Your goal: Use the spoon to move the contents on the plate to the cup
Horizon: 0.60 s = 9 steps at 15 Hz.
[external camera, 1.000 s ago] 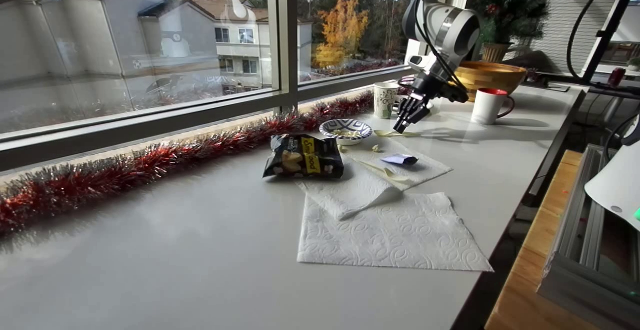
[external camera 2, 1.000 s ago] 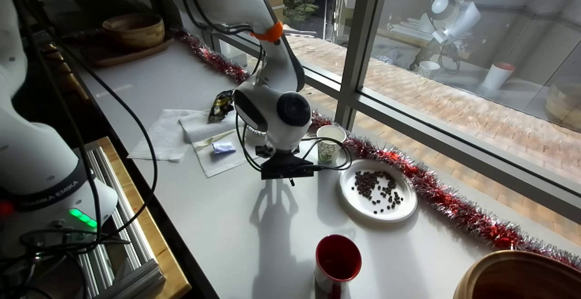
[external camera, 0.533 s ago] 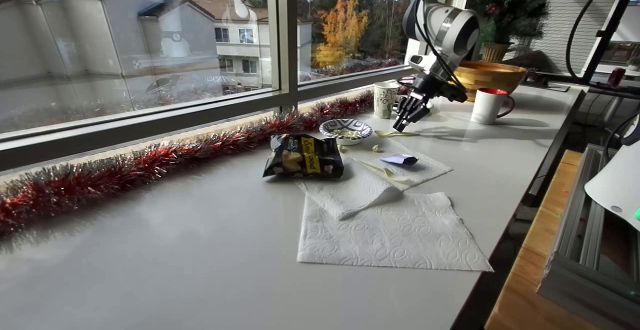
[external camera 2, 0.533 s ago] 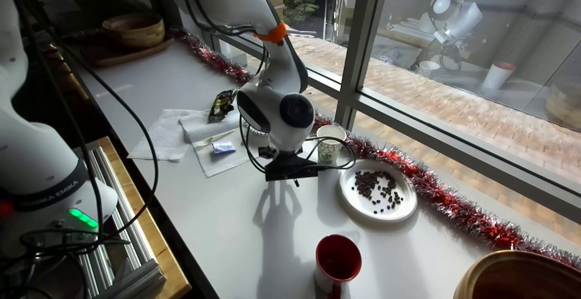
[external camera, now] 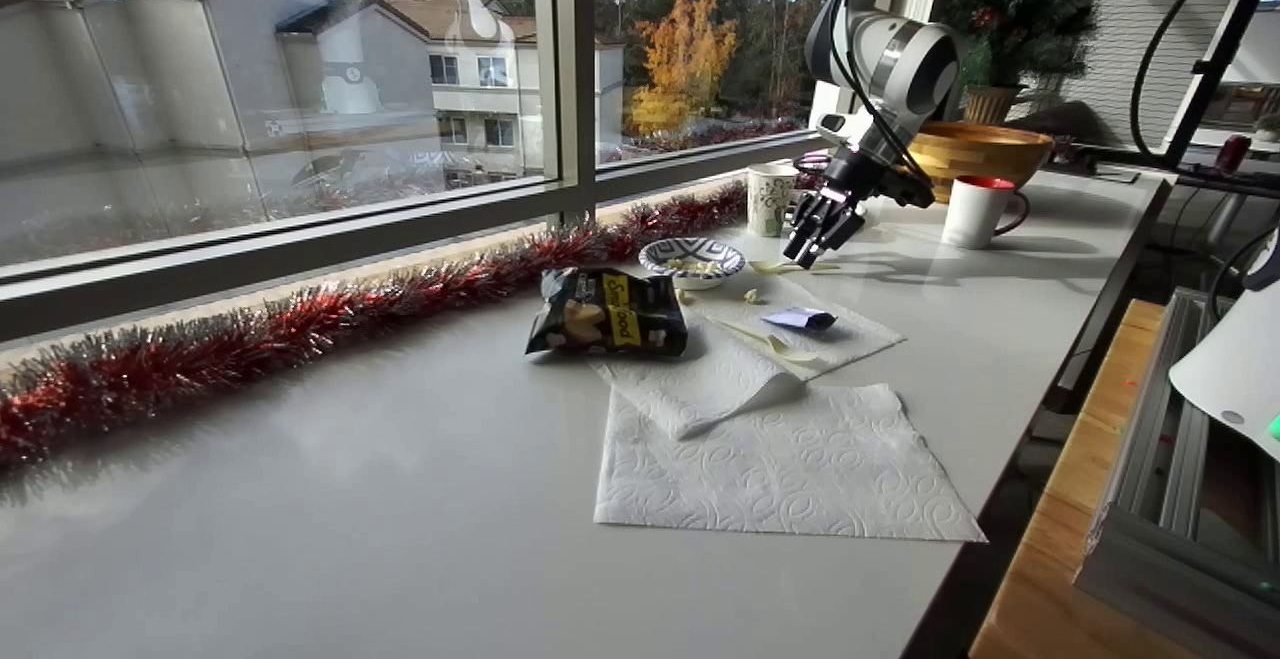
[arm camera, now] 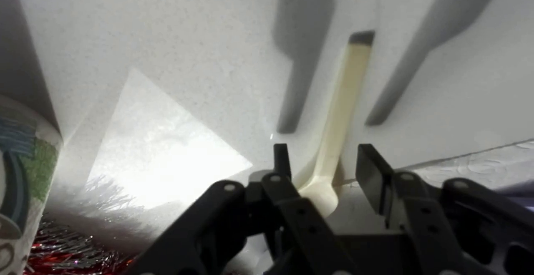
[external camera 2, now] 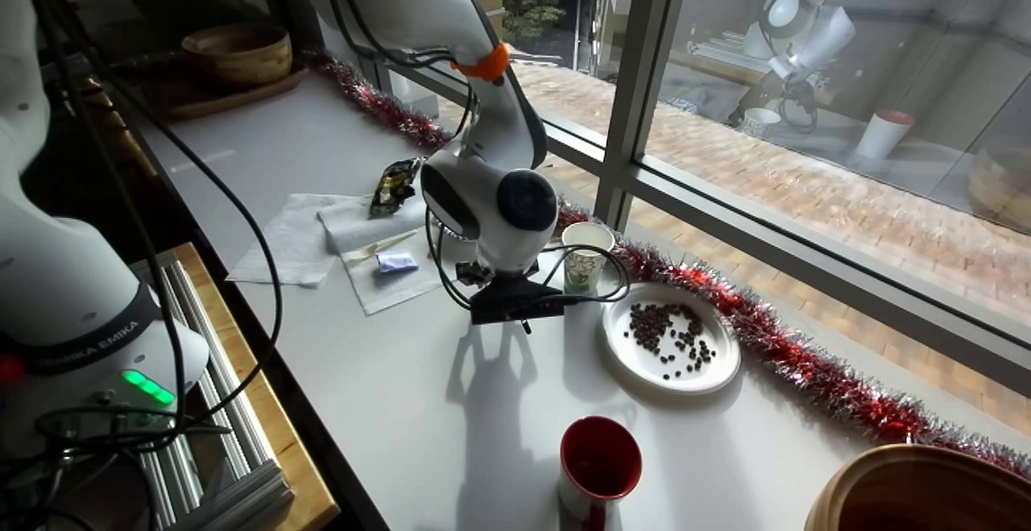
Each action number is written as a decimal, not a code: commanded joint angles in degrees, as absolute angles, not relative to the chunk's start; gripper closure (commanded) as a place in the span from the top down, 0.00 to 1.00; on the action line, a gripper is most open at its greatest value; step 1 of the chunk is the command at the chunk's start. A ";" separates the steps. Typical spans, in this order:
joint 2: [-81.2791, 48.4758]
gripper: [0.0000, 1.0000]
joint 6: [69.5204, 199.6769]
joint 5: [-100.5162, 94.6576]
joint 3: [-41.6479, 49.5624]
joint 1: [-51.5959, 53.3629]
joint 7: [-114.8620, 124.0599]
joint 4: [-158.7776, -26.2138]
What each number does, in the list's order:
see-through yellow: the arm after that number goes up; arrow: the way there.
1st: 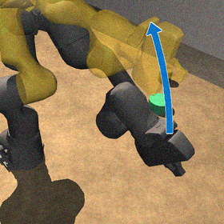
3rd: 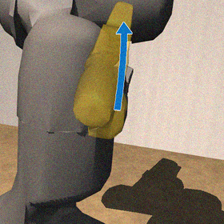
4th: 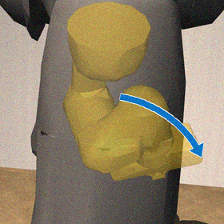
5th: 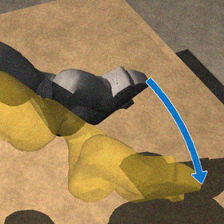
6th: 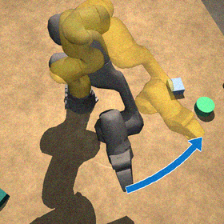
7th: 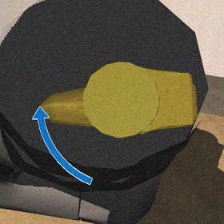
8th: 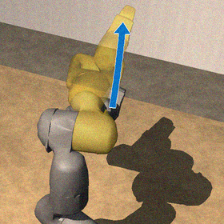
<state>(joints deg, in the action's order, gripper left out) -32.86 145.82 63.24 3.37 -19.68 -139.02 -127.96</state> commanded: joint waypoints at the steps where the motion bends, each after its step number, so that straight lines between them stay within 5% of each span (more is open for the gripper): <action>1: -33.55 0.47 145.33 65.31 3.18 -20.05 -141.50 -127.49; 2: -33.79 0.47 145.45 65.40 3.15 -20.05 -141.64 -127.40; 3: -34.01 0.25 145.51 65.47 3.10 -20.06 -141.75 -127.33; 7: -33.66 0.02 146.06 64.81 3.54 -19.43 -140.54 -128.02; 9: -30.60 0.02 146.80 65.10 3.83 -18.77 -138.77 -130.17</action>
<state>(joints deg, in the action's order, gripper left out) -33.24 145.86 63.26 3.38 -19.67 -139.44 -127.91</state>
